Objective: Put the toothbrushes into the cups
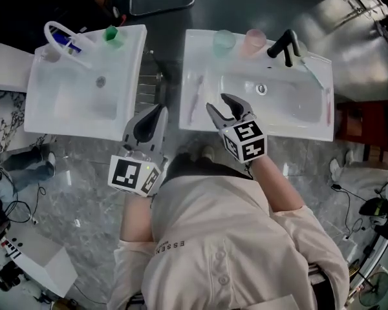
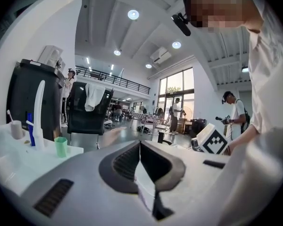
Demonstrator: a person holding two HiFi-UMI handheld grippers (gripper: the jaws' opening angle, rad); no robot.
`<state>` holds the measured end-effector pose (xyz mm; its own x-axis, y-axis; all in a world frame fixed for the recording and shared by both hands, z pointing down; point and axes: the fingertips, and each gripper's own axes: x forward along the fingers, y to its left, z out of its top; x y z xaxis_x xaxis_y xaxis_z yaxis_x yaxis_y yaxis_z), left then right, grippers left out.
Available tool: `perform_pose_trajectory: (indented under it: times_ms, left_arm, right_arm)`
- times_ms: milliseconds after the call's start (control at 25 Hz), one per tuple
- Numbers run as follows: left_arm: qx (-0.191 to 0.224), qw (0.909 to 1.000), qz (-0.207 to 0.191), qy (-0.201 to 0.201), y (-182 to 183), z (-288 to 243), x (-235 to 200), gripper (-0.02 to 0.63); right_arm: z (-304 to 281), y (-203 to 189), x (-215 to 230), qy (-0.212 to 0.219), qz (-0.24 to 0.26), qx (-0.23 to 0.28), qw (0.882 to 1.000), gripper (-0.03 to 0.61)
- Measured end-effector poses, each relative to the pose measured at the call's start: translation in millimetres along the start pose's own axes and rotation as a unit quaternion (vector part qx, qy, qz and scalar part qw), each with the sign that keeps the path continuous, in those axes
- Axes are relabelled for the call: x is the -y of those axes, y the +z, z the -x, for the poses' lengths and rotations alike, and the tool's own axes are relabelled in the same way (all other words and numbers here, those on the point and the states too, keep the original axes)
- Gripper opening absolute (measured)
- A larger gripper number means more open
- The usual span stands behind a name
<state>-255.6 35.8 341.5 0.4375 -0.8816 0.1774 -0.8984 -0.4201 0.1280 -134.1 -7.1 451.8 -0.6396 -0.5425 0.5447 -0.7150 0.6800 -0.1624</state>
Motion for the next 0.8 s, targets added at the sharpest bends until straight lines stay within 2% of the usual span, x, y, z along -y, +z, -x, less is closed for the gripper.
perform_pose_trajectory:
  times_ms: [120,320,480,720,800]
  left_arm:
    - [-0.013,0.9999,-0.002,-0.007,-11,-9,-15,0.003]
    - [-0.025,0.9985,-0.021,-0.045,-25,-20,-29,0.003]
    - [-0.044,0.9969,-0.048,-0.044,-32,-28,-46,0.003]
    - [-0.057,0.9951,-0.023,-0.077,-44,-34,-64,0.003]
    - [-0.057,0.9948,-0.023,-0.081,-45,-34,-69,0.003]
  right_arm:
    - [-21,-14,-4,-0.003,-0.030,-0.034,0.999,0.195]
    - [-57,-42,-15,-0.015,-0.066,-0.097,0.993,0.195]
    - [-86,-61,-12,-0.045,-0.095,-0.137,0.985,0.195]
    - [-109,-77,4,-0.108,-0.141,-0.176,0.968,0.193]
    - [-113,-79,9,-0.130,-0.135,-0.186,0.964,0.170]
